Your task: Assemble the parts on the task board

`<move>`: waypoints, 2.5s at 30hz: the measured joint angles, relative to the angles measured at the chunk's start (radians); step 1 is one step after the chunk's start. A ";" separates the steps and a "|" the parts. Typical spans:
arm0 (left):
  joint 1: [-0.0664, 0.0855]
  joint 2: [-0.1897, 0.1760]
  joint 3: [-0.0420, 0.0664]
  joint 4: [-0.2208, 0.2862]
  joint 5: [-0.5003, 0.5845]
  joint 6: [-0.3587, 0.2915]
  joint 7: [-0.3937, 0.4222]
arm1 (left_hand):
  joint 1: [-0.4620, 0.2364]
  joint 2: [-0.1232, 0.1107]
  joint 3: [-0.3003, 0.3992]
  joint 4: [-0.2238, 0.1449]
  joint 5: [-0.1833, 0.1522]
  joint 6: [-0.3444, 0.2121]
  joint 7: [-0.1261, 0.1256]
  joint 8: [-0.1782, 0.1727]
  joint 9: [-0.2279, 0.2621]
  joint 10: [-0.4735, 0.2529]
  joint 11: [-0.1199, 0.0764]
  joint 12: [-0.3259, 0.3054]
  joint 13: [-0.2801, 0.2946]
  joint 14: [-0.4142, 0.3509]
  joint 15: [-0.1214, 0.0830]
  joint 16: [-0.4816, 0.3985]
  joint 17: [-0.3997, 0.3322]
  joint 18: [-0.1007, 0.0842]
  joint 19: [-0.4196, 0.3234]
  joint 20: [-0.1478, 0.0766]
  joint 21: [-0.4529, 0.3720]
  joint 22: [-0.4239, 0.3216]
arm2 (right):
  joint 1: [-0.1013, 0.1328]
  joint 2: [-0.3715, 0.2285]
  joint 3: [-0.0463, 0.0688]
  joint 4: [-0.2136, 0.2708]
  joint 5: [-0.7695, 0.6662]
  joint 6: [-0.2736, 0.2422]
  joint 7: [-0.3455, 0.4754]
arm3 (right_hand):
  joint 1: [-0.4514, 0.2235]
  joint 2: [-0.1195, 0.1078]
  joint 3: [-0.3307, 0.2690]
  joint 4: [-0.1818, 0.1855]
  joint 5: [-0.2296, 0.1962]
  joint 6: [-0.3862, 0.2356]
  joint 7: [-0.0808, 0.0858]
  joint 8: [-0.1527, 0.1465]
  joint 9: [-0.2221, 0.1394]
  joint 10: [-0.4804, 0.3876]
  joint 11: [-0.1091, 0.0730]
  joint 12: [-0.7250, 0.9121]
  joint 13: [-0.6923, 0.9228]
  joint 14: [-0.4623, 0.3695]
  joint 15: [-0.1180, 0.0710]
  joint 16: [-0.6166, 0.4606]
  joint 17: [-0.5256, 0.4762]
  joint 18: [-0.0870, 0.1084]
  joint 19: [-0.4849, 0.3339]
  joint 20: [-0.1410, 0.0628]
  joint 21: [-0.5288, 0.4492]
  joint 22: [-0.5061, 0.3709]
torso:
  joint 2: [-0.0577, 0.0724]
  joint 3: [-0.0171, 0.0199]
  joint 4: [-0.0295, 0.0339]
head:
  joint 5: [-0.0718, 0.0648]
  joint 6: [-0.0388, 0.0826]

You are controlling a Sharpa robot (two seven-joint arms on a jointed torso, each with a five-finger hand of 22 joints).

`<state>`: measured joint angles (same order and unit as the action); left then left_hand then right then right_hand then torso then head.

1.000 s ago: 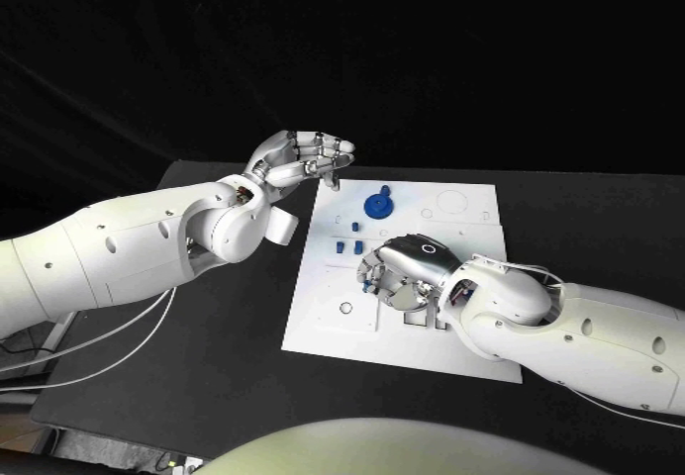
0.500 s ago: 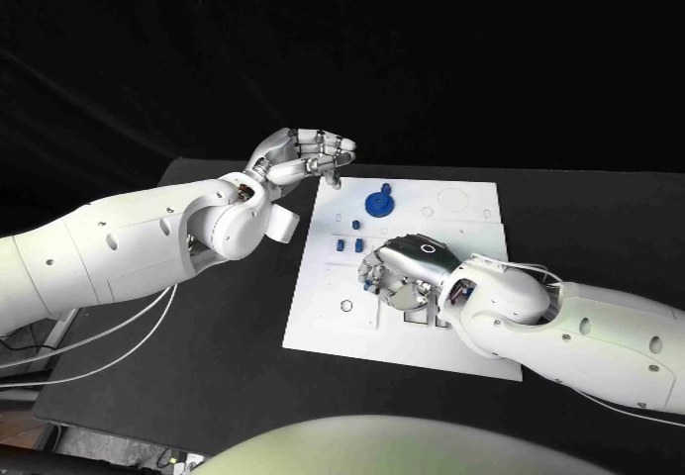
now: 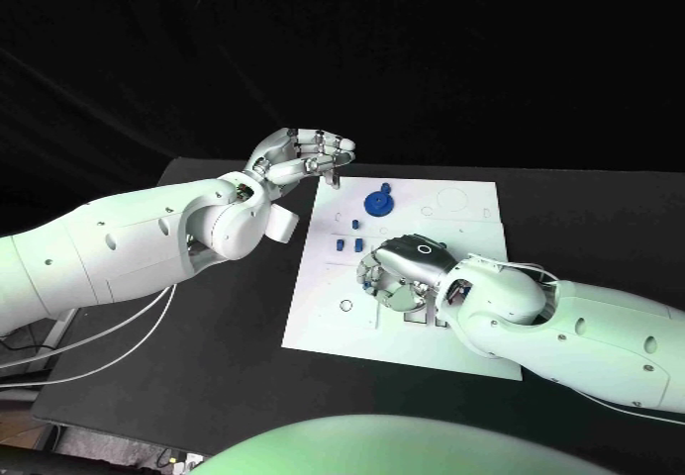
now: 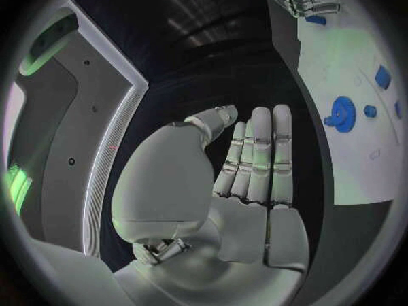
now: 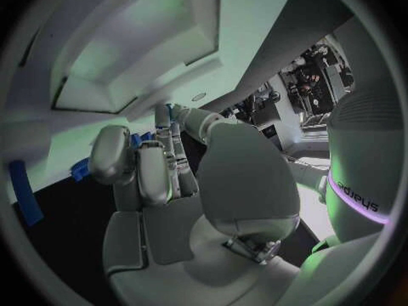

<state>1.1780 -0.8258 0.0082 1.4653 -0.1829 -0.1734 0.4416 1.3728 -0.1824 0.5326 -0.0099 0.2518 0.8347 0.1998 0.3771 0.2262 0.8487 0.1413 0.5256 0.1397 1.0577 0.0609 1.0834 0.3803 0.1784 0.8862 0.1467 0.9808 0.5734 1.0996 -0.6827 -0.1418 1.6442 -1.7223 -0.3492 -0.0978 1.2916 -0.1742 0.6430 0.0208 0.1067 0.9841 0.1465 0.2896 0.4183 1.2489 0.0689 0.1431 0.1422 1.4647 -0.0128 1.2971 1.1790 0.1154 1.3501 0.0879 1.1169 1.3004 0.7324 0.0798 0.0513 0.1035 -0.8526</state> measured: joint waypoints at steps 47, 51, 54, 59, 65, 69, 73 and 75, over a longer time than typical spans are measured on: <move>0.000 -0.008 -0.001 -0.001 0.000 0.000 -0.004 | -0.004 0.004 0.000 0.000 0.000 -0.004 0.004 0.000 0.000 -0.007 0.000 0.004 0.000 0.000 0.000 0.000 -0.001 0.000 -0.003 0.003 0.000 0.000 | 0.141 -0.254 0.022 0.066 0.086 0.052 -0.040 | 0.011 -0.040 -0.247 0.065 0.058 -0.119 0.020 -0.106 -0.046 -0.297 0.053 0.010 -0.046 -0.009 0.048 -0.014 -0.088 0.000 -0.084 0.048 -0.174 -0.075 | 0.000 -0.0009 -0.0012 | -0.049 0.049; 0.000 -0.009 -0.001 -0.001 0.000 0.000 -0.004 | -0.004 0.004 0.000 0.000 0.000 -0.004 0.004 0.000 0.000 -0.007 0.000 0.004 0.000 0.000 0.000 0.000 -0.001 0.000 -0.003 0.003 0.000 0.000 | 0.143 -0.257 0.021 0.056 0.083 0.088 -0.042 | 0.018 -0.035 -0.254 0.063 0.058 -0.114 0.023 -0.106 -0.047 -0.294 0.050 0.027 -0.048 -0.009 0.048 -0.009 -0.087 0.000 -0.084 0.048 -0.174 -0.072 | 0.001 -0.0001 -0.0001 | -0.053 0.050; 0.000 -0.009 -0.001 -0.002 0.000 0.000 -0.005 | -0.004 0.004 0.000 0.000 0.000 -0.004 0.004 0.000 0.000 -0.007 0.000 0.004 0.000 0.000 0.000 0.000 -0.001 0.000 -0.003 0.003 0.000 0.000 | 0.143 -0.257 0.021 0.051 0.082 0.110 -0.043 | 0.018 -0.035 -0.263 0.072 0.058 -0.106 0.020 -0.106 -0.049 -0.285 0.043 0.038 -0.050 -0.009 0.048 -0.007 -0.086 0.000 -0.080 0.044 -0.172 -0.069 | 0.001 -0.0003 0.0008 | -0.054 0.049; 0.000 -0.010 -0.001 -0.002 0.000 0.000 -0.006 | -0.004 0.004 0.000 0.000 0.000 -0.004 0.003 0.000 0.000 -0.007 0.000 0.009 0.002 0.000 0.000 0.000 -0.001 0.000 -0.003 0.003 0.000 0.000 | 0.143 -0.254 0.020 0.041 0.082 0.131 -0.043 | 0.030 -0.023 -0.266 0.076 0.058 -0.086 0.024 -0.106 -0.052 -0.252 0.042 0.056 -0.055 -0.002 0.041 0.011 -0.066 0.000 -0.050 0.040 -0.131 -0.048 | 0.001 -0.0003 0.0007 | -0.054 0.046; 0.000 -0.010 -0.001 -0.003 0.000 0.000 -0.006 | -0.004 0.004 0.000 0.000 0.000 -0.004 0.004 0.000 0.000 -0.007 0.000 0.009 0.002 0.000 0.000 0.000 -0.001 0.000 -0.003 0.003 0.000 0.000 | 0.141 -0.248 0.020 0.036 0.084 0.136 -0.041 | 0.044 -0.009 -0.225 0.094 0.026 -0.043 0.018 -0.106 -0.058 -0.186 0.034 0.066 -0.064 0.002 0.037 0.018 -0.059 0.000 -0.017 0.031 -0.080 -0.018 | 0.001 -0.0003 0.0008 | -0.054 0.045; 0.000 -0.010 -0.001 -0.003 0.000 0.000 -0.006 | -0.004 0.004 0.000 0.000 0.000 -0.004 0.004 0.000 0.000 -0.007 0.000 0.009 0.001 0.000 0.000 0.000 -0.001 0.000 -0.003 0.003 0.000 0.000 | 0.141 -0.245 0.020 0.034 0.085 0.136 -0.040 | 0.044 -0.009 -0.190 0.105 0.022 -0.012 0.011 -0.106 -0.058 -0.138 0.025 0.066 -0.066 0.002 0.027 0.029 -0.049 0.000 -0.003 0.024 -0.050 0.001 | 0.001 -0.0006 0.0012 | -0.055 0.044; 0.000 -0.011 -0.001 -0.004 0.000 0.000 -0.007 | -0.004 0.004 0.000 0.000 0.000 -0.004 0.004 0.000 0.000 -0.007 0.000 0.009 0.001 0.000 0.000 0.000 -0.001 0.000 -0.003 0.003 0.000 0.000 | 0.140 -0.242 0.020 0.033 0.087 0.135 -0.039 | 0.044 -0.009 -0.171 0.110 0.017 -0.002 0.009 -0.101 -0.058 -0.116 0.019 0.062 -0.067 0.002 0.027 0.034 -0.043 0.000 0.004 0.025 -0.043 0.008 | 0.001 -0.0003 0.0012 | -0.055 0.042; 0.000 -0.011 -0.001 -0.004 0.000 0.000 -0.007 | -0.004 0.004 0.000 0.000 0.000 -0.004 0.003 0.000 0.000 -0.007 0.000 0.009 0.001 0.000 0.000 0.000 -0.001 0.000 -0.003 0.003 0.000 0.000 | 0.139 -0.239 0.020 0.032 0.088 0.135 -0.039 | 0.044 -0.009 -0.171 0.110 0.017 -0.001 0.010 -0.100 -0.058 -0.116 0.019 0.062 -0.067 0.002 0.027 0.033 -0.043 0.000 0.004 0.025 -0.042 0.008 | 0.001 0.0000 0.0006 | -0.055 0.041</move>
<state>1.1777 -0.8364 0.0070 1.4613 -0.1829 -0.1732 0.4349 1.3688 -0.1784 0.5326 -0.0099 0.2518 0.8312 0.2033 0.3771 0.2261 0.8416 0.1412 0.5341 0.1411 1.0577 0.0609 1.0834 0.3798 0.1785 0.8828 0.1501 0.9808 0.5736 1.2387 -0.9221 -0.1221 1.6763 -1.6341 -0.2140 -0.1370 1.3361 -0.1833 0.4723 0.1312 0.1238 0.9831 0.1567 0.1891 0.3602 1.1329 0.0876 0.2048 0.0753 1.4666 0.0138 1.3306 1.1358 0.1158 1.3539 0.1128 1.0749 1.3082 0.7330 0.0798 0.0519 0.0487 -0.8113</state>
